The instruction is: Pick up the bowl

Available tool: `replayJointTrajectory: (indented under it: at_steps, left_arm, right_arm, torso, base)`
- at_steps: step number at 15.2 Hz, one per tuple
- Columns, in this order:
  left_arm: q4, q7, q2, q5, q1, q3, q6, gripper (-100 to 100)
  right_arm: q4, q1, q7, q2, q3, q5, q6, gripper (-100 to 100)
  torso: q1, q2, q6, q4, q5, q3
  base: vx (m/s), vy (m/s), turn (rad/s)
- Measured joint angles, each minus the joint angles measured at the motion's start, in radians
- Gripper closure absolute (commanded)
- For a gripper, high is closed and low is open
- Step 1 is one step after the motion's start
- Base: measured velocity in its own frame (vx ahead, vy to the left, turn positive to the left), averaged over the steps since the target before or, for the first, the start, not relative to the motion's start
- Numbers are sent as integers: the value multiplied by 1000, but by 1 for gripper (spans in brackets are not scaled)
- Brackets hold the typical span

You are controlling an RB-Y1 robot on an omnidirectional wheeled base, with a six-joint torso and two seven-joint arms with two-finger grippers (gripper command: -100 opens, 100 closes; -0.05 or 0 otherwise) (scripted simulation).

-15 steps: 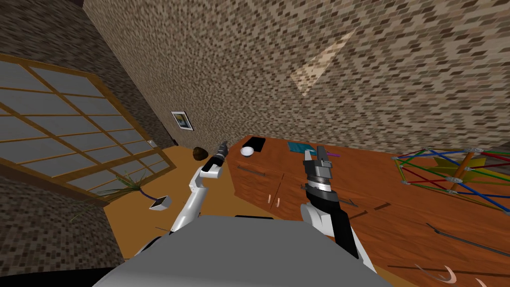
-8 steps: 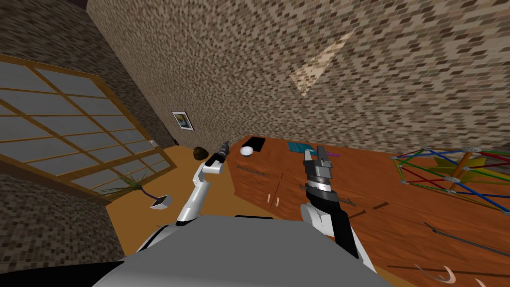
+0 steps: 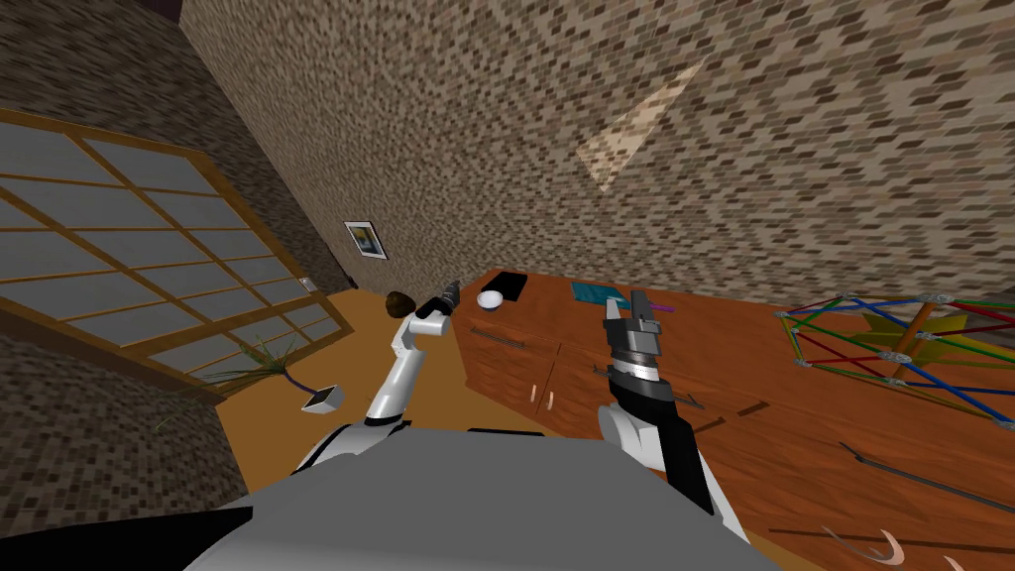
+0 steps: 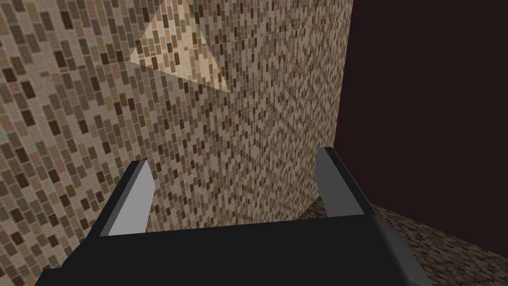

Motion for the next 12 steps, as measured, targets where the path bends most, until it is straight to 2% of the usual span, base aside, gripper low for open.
replayJointTrajectory:
  at_steps: [1, 3, 5, 7, 9, 12]
  left_arm:
    - [17, 2, 2, 3, -21, 2, 20, -100]
    - [24, 3, 3, 4, -35, 2, 59, -100]
    - [51, 6, 3, 7, -75, 5, 99, -100]
    - [58, 8, 2, 6, -90, 5, 140, -100]
    - [83, 11, 1, 8, -127, 8, 181, -100]
    - [106, 14, -1, 9, -160, 9, 240, -100]
  right_arm:
    - [0, 0, 0, 0, 0, 0, 0, 0]
    - [0, 0, 0, 0, 0, 0, 0, 0]
    - [0, 0, 0, 0, 0, 0, 0, 0]
    - [0, 0, 0, 0, 0, 0, 0, 0]
    - [0, 0, 0, 0, 0, 0, 0, 0]
    - [0, 0, 0, 0, 0, 0, 0, 0]
  torso:
    - [0, 0, 0, 0, 0, 0]
    - [0, 0, 0, 0, 0, 0]
    - [-1, 0, 0, 0, 0, 0]
    - [0, 0, 0, 0, 0, 0]
    - [0, 0, 0, 0, 0, 0]
    - [0, 0, 0, 0, 0, 0]
  base:
    - [-14, -22, 11]
    - [-12, -17, 12]
    - [-14, -27, 14]
    - [-10, -17, 11]
    - [-14, -24, 14]
    - [-11, -20, 12]
